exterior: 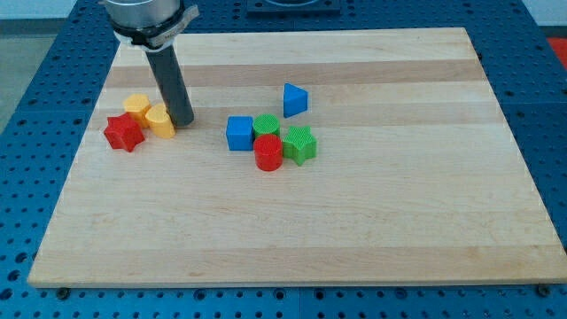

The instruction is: Slide the red circle towards the left side

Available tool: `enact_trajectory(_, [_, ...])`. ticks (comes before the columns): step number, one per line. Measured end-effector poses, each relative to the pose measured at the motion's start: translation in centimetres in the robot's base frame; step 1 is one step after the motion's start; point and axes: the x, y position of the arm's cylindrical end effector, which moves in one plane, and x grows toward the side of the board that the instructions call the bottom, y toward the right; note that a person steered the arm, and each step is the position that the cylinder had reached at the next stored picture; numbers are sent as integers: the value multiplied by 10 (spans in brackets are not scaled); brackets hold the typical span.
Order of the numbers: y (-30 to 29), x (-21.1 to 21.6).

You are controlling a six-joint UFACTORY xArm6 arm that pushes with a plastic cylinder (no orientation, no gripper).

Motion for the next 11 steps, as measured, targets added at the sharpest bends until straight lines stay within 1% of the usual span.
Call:
enact_trajectory(1, [13,39])
enact_trajectory(2, [20,95])
enact_trajectory(3, [72,120])
enact_trajectory(4, [149,117])
enact_trajectory(5, [191,110])
enact_trajectory(6, [192,109])
enact_trajectory(8, [190,86])
enact_trajectory(10, [145,71])
enact_trajectory(11, [135,66])
